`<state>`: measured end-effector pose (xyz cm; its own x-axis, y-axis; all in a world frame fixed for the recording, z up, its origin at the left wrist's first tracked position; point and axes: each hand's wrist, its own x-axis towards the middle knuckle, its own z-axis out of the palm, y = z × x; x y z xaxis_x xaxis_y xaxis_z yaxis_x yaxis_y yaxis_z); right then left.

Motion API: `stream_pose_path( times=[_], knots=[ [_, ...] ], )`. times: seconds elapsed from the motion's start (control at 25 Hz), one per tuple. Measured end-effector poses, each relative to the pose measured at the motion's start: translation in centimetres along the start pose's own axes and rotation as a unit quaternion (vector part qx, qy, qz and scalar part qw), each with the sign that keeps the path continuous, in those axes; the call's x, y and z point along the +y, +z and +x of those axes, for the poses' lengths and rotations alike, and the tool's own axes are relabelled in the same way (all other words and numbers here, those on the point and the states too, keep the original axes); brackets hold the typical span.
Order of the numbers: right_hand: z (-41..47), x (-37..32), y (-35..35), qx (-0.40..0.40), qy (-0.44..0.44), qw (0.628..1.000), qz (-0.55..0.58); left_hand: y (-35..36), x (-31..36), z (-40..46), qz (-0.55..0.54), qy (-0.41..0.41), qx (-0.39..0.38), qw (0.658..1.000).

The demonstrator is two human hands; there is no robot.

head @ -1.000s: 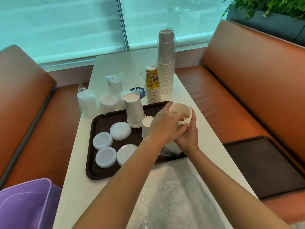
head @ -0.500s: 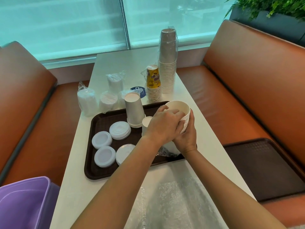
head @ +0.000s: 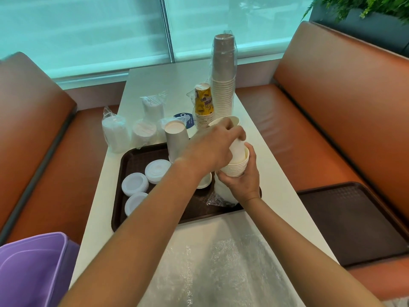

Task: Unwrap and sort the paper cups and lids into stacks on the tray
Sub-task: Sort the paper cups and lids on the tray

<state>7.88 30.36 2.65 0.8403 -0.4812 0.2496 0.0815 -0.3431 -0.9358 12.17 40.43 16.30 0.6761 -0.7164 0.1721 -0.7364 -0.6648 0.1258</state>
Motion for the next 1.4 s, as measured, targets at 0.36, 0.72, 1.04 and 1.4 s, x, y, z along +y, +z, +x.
stream_pose_path(
  times=[0.36,0.72,1.04,1.4],
  knots=[
    [0.1,0.2,0.0,-0.016,0.001,1.000,-0.016,-1.6,2.0,1.8,0.248,-0.064,-0.075,0.964],
    [0.0,0.2,-0.5,-0.019,-0.001,1.000,-0.008,-1.2,-2.1,-0.5,0.056,-0.125,-0.095,0.986],
    [0.8,0.5,-1.2,-0.055,-0.002,0.998,-0.022,5.7,-6.4,-1.5,-0.451,-0.357,0.109,0.811],
    [0.5,0.6,-0.9,-0.046,0.007,0.999,0.007,14.2,-6.5,-2.4,-0.341,-0.394,0.049,0.852]
  ],
)
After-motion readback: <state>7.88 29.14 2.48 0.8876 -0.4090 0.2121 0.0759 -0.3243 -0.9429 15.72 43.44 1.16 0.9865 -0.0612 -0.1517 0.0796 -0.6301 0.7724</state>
